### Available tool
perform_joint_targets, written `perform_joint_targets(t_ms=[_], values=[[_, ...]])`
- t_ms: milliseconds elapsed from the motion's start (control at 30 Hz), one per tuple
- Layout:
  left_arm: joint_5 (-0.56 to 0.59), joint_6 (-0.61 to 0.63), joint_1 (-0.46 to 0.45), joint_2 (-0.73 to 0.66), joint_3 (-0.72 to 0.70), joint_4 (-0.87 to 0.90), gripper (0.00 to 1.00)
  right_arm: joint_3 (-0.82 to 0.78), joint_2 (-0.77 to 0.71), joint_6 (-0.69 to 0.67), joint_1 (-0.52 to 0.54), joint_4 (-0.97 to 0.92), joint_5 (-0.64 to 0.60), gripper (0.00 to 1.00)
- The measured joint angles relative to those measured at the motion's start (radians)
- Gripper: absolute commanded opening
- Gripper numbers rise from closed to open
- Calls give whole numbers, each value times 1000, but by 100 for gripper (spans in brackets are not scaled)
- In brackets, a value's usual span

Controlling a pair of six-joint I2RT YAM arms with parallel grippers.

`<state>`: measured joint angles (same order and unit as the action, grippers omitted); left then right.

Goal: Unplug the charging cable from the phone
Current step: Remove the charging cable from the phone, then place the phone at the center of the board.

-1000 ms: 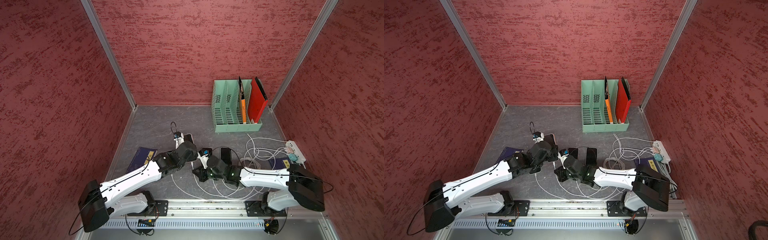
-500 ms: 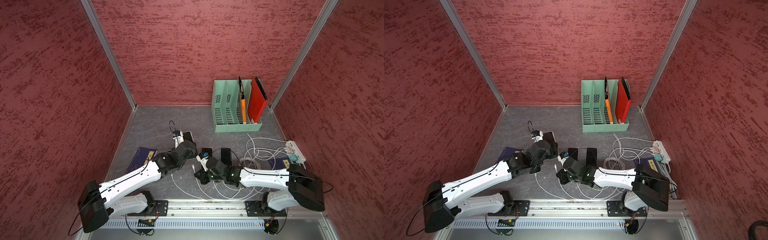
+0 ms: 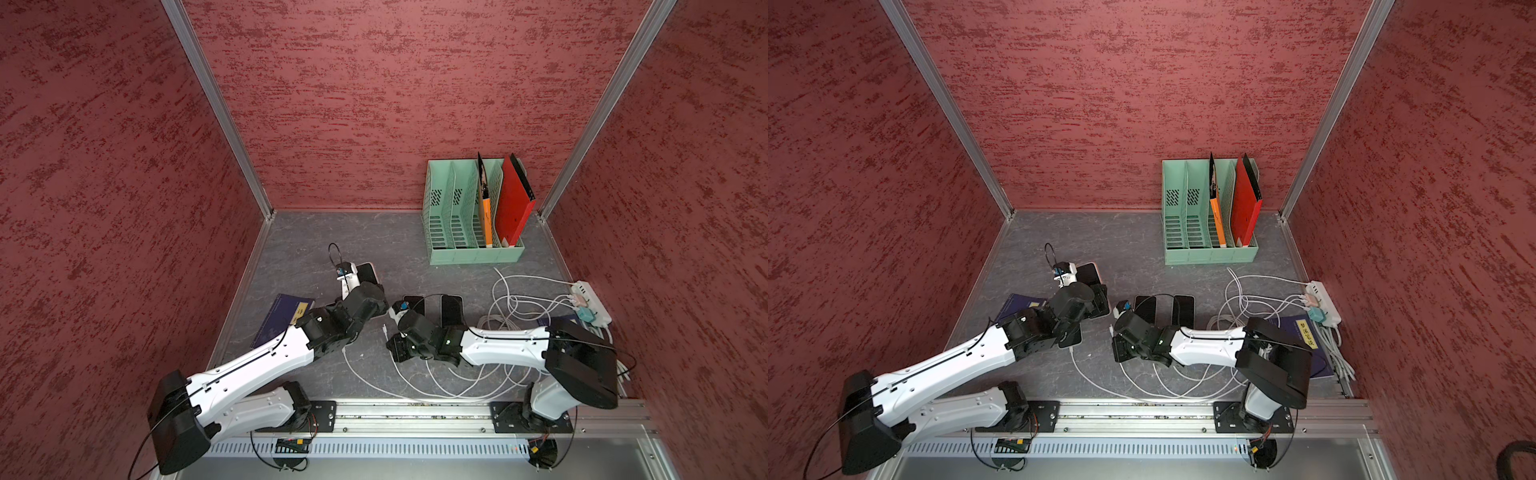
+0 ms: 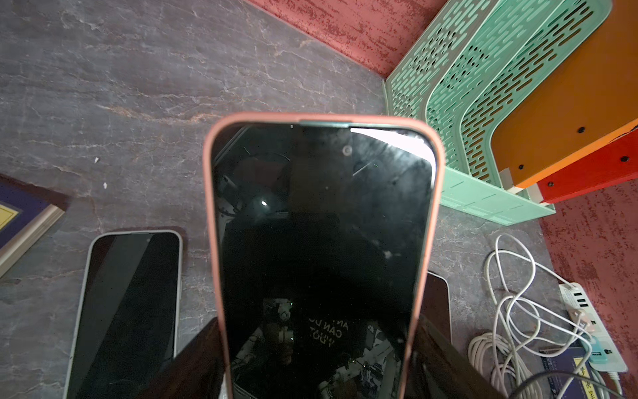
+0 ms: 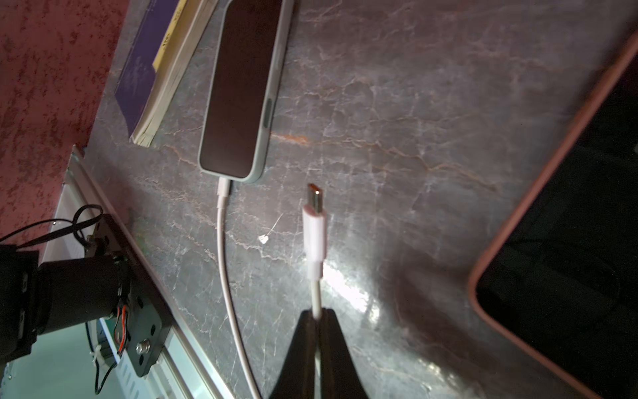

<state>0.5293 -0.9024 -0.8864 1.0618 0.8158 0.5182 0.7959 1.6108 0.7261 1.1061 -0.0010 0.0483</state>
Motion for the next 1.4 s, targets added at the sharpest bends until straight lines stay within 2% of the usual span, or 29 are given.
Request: perform_joint_targets(t_ms=[133, 233, 367, 567, 800, 1033, 1400], values=[[-20, -7, 5, 7, -26, 20, 0, 0, 13, 10, -8, -3, -2, 25], [-42, -9, 20, 35, -27, 26, 0, 0, 22, 19, -8, -5, -5, 46], [-67, -10, 36, 79, -27, 29, 0, 0, 24, 28, -8, -5, -11, 62], [-106, -10, 59, 140, -27, 29, 0, -16, -12, 30, -9, -4, -23, 65], [-138, 12, 73, 271, -15, 48, 0, -66, -193, 44, -11, -17, -79, 71], [-182, 55, 81, 460, 85, 85, 0, -120, -370, 98, -49, -91, -174, 79], [-251, 77, 85, 596, 123, 104, 0, -154, -449, 147, -77, -171, -211, 83]])
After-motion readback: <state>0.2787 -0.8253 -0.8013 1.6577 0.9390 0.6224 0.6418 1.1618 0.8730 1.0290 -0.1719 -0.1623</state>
